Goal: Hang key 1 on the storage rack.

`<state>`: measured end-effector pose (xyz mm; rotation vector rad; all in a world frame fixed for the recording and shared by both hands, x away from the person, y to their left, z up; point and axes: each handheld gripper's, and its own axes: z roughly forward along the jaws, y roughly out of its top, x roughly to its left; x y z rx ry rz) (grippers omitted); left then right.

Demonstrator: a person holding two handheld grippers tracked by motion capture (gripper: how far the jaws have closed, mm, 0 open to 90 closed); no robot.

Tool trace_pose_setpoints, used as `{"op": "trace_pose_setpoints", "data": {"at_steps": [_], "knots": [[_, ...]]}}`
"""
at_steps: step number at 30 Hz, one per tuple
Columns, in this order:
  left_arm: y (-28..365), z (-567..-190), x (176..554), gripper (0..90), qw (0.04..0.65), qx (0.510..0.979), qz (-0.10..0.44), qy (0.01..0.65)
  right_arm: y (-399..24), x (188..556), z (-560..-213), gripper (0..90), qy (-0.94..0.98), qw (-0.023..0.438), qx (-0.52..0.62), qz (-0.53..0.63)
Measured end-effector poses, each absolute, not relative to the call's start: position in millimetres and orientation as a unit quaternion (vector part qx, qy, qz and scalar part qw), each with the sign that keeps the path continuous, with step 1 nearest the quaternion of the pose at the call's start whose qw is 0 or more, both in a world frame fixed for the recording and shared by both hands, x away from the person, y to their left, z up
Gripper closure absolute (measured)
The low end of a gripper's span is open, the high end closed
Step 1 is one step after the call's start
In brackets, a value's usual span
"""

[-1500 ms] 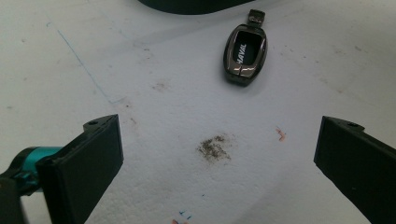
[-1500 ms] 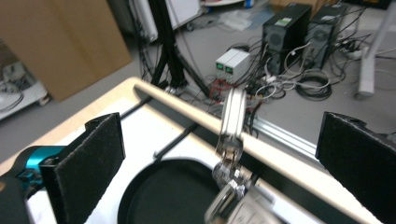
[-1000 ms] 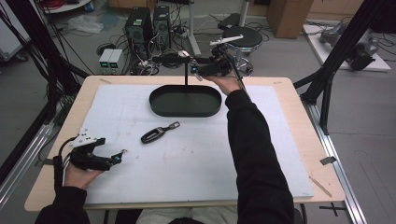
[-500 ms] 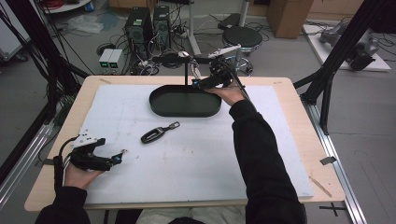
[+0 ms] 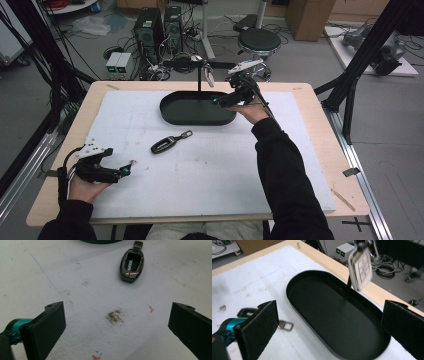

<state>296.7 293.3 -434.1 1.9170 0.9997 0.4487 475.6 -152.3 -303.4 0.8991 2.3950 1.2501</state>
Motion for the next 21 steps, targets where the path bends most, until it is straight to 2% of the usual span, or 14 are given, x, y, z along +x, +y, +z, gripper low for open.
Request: {"op": "trace_pose_setpoints", "data": {"at_steps": [21], "knots": [[292,-434,296,1.8,0.448,0.776,0.180,0.407,-202,425,-335,0.7,0.818,0.166,0.322,0.447]]}}
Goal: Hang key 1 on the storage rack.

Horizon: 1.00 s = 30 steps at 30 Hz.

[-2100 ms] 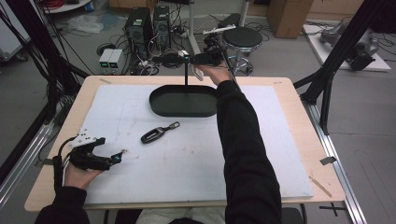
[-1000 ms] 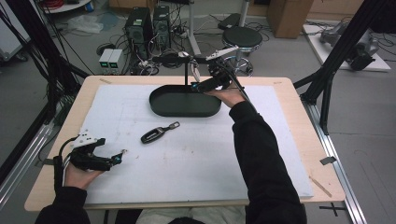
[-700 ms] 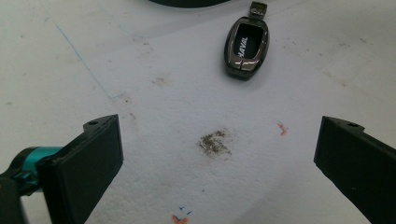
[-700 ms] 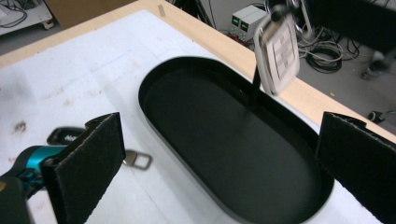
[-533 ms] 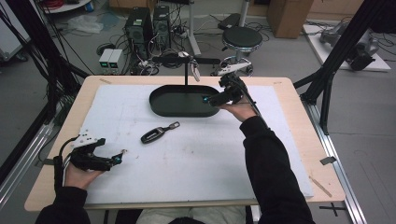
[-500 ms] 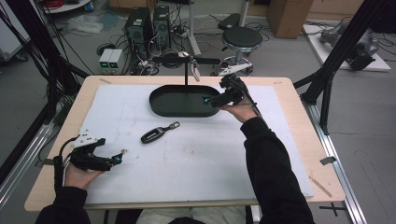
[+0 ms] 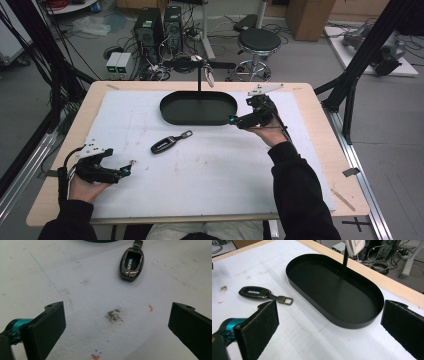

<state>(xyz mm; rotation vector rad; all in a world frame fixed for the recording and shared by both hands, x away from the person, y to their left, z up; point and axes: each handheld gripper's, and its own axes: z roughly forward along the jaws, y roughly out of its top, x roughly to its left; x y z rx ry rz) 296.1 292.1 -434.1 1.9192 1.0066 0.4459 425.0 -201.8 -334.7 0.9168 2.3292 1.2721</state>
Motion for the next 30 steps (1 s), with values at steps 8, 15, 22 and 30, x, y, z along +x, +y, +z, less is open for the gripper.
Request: {"op": "trace_pose_setpoints", "data": {"at_steps": [8,15,22,30], "knots": [[292,-434,296,1.8,0.448,0.775,0.180,0.408,-218,410,-349,0.7,0.815,0.163,0.329,0.448],[292,-433,296,1.7,0.448,0.775,0.179,0.408,-230,397,-359,0.7,0.813,0.167,0.336,0.445],[292,-434,297,1.7,0.447,0.777,0.177,0.406,-242,386,-371,0.7,0.810,0.174,0.341,0.445],[291,-434,297,1.8,0.446,0.777,0.178,0.407,-255,375,-380,0.7,0.804,0.177,0.355,0.443]]}}
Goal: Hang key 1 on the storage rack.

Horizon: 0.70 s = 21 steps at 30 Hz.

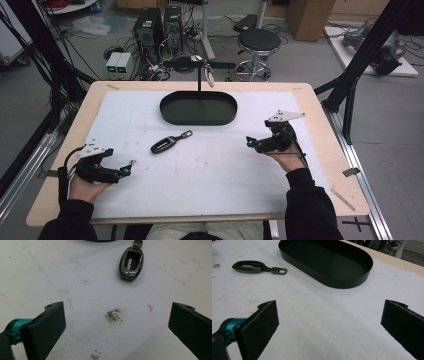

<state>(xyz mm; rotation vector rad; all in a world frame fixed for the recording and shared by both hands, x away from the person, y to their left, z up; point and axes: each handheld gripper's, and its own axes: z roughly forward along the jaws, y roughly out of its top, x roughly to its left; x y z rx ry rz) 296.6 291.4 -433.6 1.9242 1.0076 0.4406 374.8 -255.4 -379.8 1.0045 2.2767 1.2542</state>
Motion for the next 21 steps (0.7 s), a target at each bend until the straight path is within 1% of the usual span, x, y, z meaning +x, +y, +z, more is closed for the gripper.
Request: {"op": "trace_pose_setpoints", "data": {"at_steps": [11,21], "knots": [[288,-435,297,1.7,0.437,0.782,0.179,0.406,-273,363,-399,0.7,0.797,0.174,0.369,0.446],[288,-435,297,1.7,0.437,0.783,0.177,0.406,-284,356,-408,0.7,0.795,0.175,0.374,0.445]]}}
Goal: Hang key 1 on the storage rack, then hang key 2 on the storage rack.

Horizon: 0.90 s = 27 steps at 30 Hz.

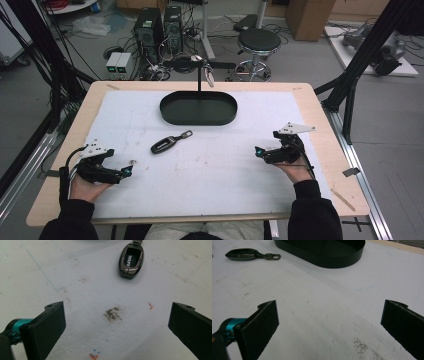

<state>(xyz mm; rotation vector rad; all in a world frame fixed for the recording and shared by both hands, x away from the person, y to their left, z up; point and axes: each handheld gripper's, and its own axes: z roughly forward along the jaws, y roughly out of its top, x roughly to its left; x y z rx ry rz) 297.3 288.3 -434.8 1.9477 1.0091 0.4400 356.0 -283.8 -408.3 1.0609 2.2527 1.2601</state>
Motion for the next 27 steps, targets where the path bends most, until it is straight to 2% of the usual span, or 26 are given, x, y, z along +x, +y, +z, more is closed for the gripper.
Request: {"op": "trace_pose_setpoints", "data": {"at_steps": [14,27], "knots": [[286,-434,298,1.7,0.434,0.785,0.175,0.405,-305,343,-421,0.7,0.779,0.186,0.394,0.450],[269,-409,321,1.7,0.445,0.787,0.166,0.394,-307,334,-420,0.7,0.778,0.196,0.390,0.452]]}}
